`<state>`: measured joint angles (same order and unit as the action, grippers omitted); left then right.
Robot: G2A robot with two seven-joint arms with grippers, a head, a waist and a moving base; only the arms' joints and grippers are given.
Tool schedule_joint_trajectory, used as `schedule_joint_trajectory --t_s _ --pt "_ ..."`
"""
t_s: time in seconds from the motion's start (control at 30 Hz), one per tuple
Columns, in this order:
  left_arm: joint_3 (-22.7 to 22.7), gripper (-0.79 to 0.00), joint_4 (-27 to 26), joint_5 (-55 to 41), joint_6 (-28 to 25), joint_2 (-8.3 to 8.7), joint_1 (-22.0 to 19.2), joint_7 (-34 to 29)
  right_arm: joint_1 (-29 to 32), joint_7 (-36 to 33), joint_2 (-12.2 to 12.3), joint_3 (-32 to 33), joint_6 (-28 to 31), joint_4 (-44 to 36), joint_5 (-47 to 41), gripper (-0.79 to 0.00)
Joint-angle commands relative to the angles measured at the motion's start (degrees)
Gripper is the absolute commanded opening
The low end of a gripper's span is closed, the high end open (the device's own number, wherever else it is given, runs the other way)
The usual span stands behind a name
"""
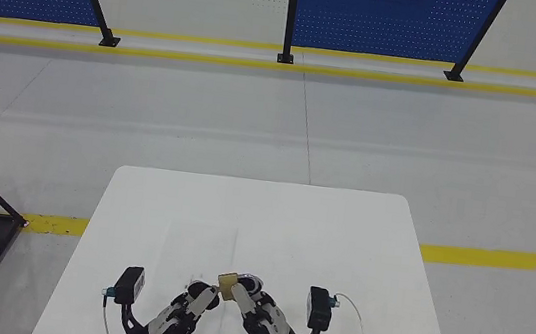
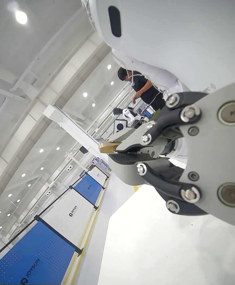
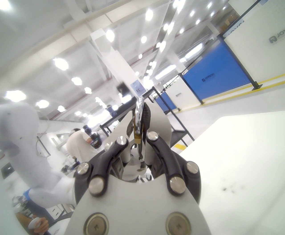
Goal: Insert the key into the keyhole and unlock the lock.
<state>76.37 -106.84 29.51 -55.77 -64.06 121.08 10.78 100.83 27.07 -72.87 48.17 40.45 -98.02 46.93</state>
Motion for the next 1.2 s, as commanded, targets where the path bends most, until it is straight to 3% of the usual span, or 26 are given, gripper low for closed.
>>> schedule_joint_trajectory --t_s 0.0,0.5,1.17 --pt "-0.01 -0.785 0.00 -0.07 0.06 0.01 -0.01 -0.21 -0.02 -0.08 0.00 -0.07 -0.04 -0.01 0.06 -0.785" --pt "0.53 -0.785 0.08 1.35 0.03 0.01 -0.39 -0.26 0.41 -1.27 0.24 -0.08 -0.29 -0.63 -0.66 -0.785" --pt "1.67 -0.785 -0.90 21.07 3.12 -1.10 0.61 12.67 2.24 -2.88 0.89 0.63 -1.14 -3.00 -1.28 -0.785"
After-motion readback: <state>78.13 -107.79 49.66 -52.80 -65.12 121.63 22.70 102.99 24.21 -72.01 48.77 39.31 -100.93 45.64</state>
